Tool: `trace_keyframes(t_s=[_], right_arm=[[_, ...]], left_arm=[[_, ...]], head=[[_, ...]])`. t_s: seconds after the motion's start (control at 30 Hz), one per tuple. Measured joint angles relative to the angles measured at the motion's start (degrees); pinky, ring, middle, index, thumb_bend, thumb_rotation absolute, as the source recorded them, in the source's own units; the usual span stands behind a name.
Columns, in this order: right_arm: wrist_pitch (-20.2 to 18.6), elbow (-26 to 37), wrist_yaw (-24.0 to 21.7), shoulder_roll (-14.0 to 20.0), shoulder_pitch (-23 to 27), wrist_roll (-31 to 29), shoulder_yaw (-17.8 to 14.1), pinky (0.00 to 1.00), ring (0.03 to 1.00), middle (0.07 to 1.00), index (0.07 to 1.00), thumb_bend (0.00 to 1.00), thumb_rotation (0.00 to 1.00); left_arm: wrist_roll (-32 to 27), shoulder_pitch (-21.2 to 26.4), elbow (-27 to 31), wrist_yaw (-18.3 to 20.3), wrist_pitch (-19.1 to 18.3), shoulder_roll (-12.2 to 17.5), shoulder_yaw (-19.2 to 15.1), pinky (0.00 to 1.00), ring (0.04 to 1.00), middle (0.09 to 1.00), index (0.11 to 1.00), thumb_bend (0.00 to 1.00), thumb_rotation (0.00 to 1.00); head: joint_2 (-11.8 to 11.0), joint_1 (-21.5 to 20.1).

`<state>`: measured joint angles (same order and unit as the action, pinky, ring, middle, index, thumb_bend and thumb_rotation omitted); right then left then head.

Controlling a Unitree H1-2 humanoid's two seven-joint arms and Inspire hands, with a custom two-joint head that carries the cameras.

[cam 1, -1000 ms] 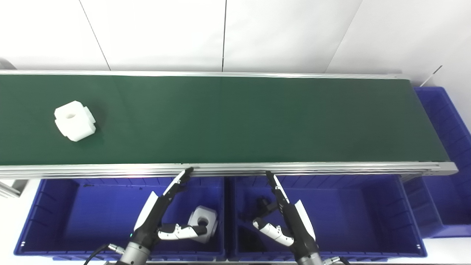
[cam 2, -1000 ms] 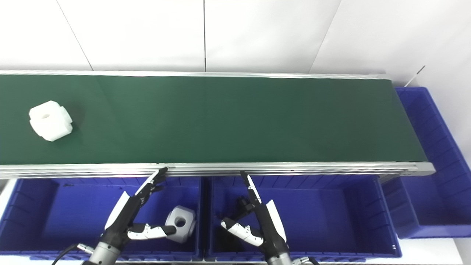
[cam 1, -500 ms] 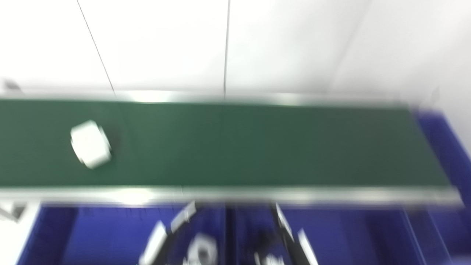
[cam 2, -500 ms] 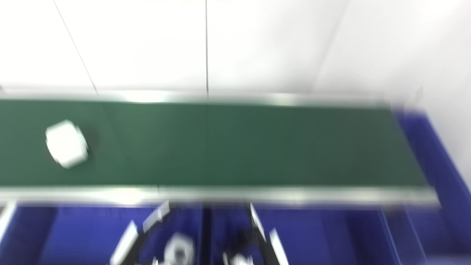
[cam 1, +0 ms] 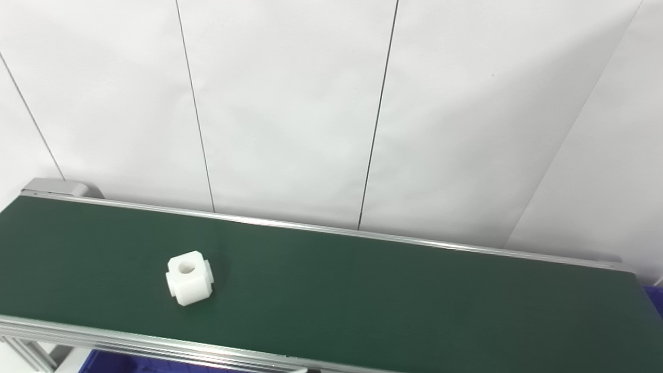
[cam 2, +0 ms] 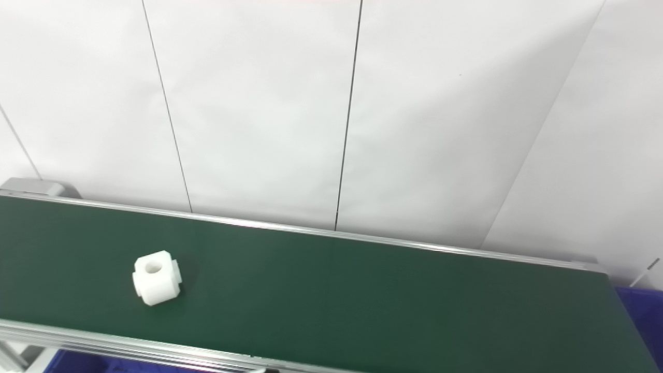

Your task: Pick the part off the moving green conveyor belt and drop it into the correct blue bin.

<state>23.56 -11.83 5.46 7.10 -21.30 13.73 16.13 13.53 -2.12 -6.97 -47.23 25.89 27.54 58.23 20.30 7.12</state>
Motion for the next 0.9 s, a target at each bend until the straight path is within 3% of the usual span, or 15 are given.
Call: trace_keyframes(t_s=[0.13, 0.2, 0.37, 0.53, 0.67, 0.8, 0.87, 0.9], right_arm=[[0.0, 0.0, 0.1, 0.0, 0.1, 0.6, 0.0, 0.99, 1.0, 1.0, 1.0, 0.8, 0.75], [0.0, 0.0, 0.3, 0.0, 0.2, 1.1, 0.0, 1.0, 1.0, 1.0, 1.0, 0.8, 0.75], [0.0, 0.1, 0.3, -0.1, 0.3, 1.5, -0.3, 1.0, 1.0, 1.0, 1.0, 0.8, 0.74], [0.0, 0.2, 0.3, -0.1, 0.4, 1.4, -0.4, 1.0, 1.0, 1.0, 1.0, 0.77, 0.72], [0.0, 0.2, 0.7, 0.0, 0.8, 1.4, 0.0, 1.0, 1.0, 1.0, 1.0, 0.78, 0.74], [0.0, 0.4, 0.8, 0.5, 1.0, 0.7, 0.2, 1.0, 1.0, 1.0, 1.0, 0.78, 0.72], [0.0, 0.5, 0.8, 0.8, 1.1, 0.6, 0.4, 0.99, 1.0, 0.999, 1.0, 0.78, 0.72], [0.0, 0.7, 0.8, 0.9, 1.1, 0.6, 0.5, 0.98, 1.0, 1.0, 1.0, 0.78, 0.72]], left_arm=[[2.0, 1.7, 5.8, -3.2, 0.0, 3.5, -0.4, 0.68, 0.773, 0.832, 0.821, 0.84, 0.38], [1.7, 2.1, 8.4, -2.3, 0.1, 5.0, -3.2, 0.7, 0.788, 0.846, 0.836, 0.83, 0.38], [-1.5, 2.4, 13.2, 8.5, 0.2, 7.3, -13.4, 0.75, 0.843, 0.88, 0.864, 0.82, 0.35], [-2.9, 2.2, 14.0, 19.4, -0.2, 6.7, -24.2, 0.81, 0.883, 0.911, 0.889, 0.84, 0.41], [-0.4, 2.7, 14.4, 27.0, -4.4, 4.5, -31.8, 0.87, 0.917, 0.944, 0.923, 0.81, 0.44], [1.5, 4.4, 17.5, 34.7, -12.5, 1.7, -37.5, 0.88, 0.932, 0.963, 0.927, 0.76, 0.38], [2.1, 6.0, 18.5, 37.6, -16.1, 0.7, -39.3, 0.87, 0.924, 0.967, 0.926, 0.76, 0.37], [2.6, 6.9, 19.1, 39.3, -18.4, 0.3, -40.5, 0.85, 0.925, 0.971, 0.929, 0.77, 0.35]], head=[[0.3, 0.6], [0.8, 0.6], [2.3, 0.5], [3.2, -0.1], [4.3, -0.4], [6.0, -0.2], [8.9, -0.4], [9.2, -0.3]])
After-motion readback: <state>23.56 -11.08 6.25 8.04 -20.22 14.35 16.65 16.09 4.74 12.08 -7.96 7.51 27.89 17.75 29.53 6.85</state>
